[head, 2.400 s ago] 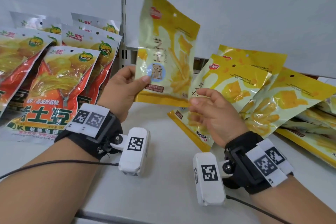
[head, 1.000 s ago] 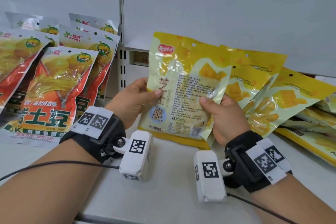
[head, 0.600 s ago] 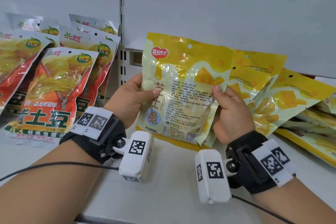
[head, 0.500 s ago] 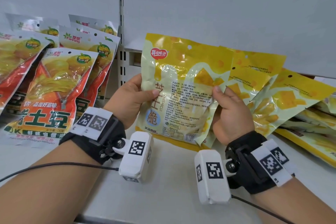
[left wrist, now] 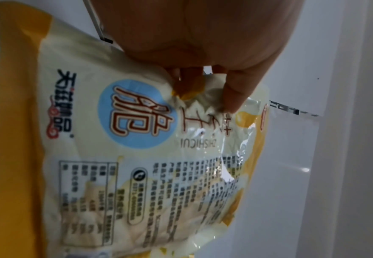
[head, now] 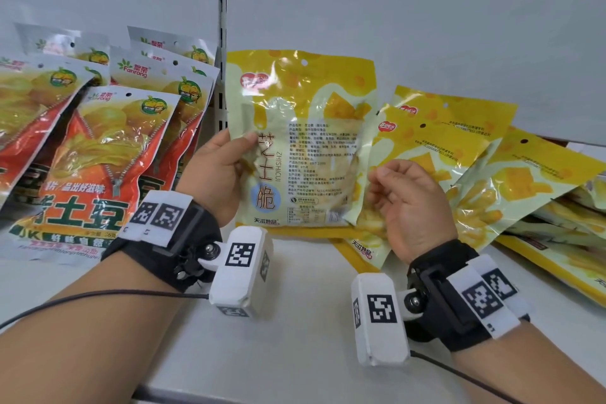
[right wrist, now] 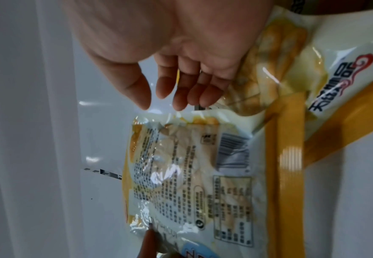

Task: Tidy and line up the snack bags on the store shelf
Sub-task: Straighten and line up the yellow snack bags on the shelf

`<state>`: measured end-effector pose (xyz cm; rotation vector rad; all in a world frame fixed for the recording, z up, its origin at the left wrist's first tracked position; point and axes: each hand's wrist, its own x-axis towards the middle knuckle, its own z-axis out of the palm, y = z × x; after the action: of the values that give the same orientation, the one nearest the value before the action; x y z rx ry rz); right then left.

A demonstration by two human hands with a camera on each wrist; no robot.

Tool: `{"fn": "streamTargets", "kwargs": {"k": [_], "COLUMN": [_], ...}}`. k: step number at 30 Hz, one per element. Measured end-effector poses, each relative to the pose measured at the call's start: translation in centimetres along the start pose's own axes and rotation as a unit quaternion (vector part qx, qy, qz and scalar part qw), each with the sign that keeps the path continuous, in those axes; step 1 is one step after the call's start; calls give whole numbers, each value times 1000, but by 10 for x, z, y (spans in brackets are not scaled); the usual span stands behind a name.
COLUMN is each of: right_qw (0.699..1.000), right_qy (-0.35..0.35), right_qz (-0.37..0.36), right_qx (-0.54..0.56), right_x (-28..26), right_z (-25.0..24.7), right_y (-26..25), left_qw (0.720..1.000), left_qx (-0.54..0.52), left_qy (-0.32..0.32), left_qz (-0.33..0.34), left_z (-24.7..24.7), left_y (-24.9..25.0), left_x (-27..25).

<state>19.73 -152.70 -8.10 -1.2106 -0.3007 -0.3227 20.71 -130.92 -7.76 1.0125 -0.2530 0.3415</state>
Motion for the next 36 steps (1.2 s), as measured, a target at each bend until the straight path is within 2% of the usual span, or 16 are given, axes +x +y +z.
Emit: {"fn": "streamTargets", "kwargs": {"k": [3,7,12,19,22,26,29,31,33,35,36], "right_qw": [999,994,991,983,975,970,981,988,991,991,991], "right_qy": [-35,-96,-113,-172,-206,-230,-161,-103,-79,-75,-76], "right_qz": [3,32,43,37,35,45,35,39,39,22,14], "right_qx": [-11,-44,-51,-61,-73,-58,-103,-106,-102,-113,-113], "right_x": [-2,-4,-4,-7,-10,-12,-10,-6,-3,-4,-4], "right_z": [0,1,1,1,5,8,6,2,2,4,4], "right_y": [1,3,1,-1,2,10,18,21,20,16,15], "left_qw": [1000,999,994,983,981,976,970,978,985,978,972], "left_qx": [-26,-37,-73,-122,-70,42,63,73,135,208,234], "left_qy": [18,3,-71,-138,-179,-206,-224,-190,-102,-3,27], "left_qz": [3,0,-33,-21,-20,-60,-72,-53,-16,8,6], "left_z": [1,8,13,10,13,25,31,31,29,23,19], "left_y": [3,3,9,16,12,-5,-12,-11,-8,-8,-8], "left_x": [1,-3,-12,-16,-17,-24,-26,-25,-21,-14,-10]}}
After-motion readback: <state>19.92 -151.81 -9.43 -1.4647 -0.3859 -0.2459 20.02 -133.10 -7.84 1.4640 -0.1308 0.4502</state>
